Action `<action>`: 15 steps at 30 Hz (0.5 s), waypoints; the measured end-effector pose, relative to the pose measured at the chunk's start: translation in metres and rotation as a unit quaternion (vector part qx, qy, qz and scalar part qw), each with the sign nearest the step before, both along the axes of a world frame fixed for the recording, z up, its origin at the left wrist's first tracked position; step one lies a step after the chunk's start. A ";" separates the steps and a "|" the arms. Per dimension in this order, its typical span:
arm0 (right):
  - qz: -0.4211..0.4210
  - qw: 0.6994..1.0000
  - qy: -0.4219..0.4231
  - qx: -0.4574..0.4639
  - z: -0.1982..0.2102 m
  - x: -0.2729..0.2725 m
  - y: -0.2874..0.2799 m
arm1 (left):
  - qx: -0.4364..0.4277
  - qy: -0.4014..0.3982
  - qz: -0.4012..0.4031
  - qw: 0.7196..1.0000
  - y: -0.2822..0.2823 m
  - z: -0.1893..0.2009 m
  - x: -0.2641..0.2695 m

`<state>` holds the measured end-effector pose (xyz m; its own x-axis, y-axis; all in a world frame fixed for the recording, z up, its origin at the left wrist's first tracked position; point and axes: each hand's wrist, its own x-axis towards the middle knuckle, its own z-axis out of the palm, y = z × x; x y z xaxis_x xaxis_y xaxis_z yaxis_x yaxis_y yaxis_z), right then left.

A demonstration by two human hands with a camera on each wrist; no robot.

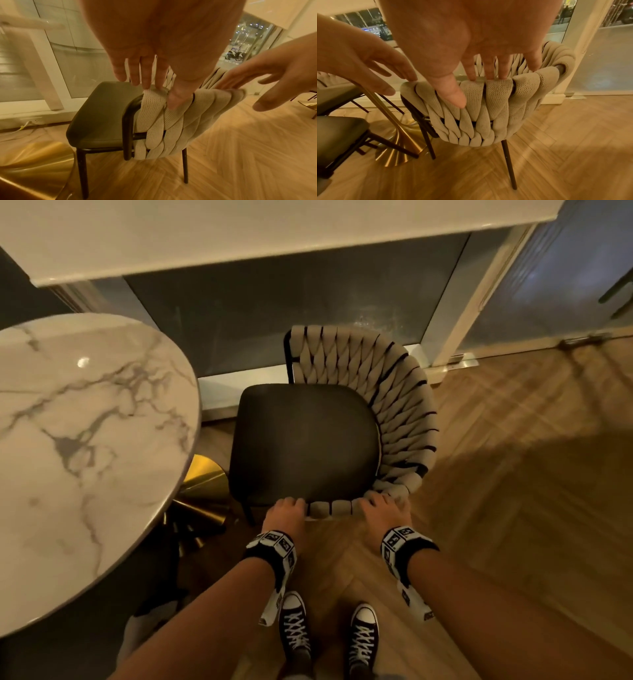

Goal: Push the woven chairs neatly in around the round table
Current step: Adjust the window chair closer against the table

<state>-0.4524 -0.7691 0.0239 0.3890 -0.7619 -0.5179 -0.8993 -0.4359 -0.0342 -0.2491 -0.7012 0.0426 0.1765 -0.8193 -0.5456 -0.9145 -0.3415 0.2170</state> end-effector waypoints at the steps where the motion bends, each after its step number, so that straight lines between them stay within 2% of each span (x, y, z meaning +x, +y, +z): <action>1: 0.000 1.000 0.000 -0.006 -0.002 0.000 -0.002 | 0.016 0.004 -0.004 1.000 -0.006 -0.006 0.003; 8: -0.003 0.999 0.035 0.004 -0.035 0.013 -0.016 | 0.064 0.057 -0.003 0.996 -0.021 -0.045 0.031; 15: -0.032 0.999 0.027 0.007 -0.041 0.053 -0.019 | 0.027 0.065 0.041 0.997 -0.018 -0.052 0.070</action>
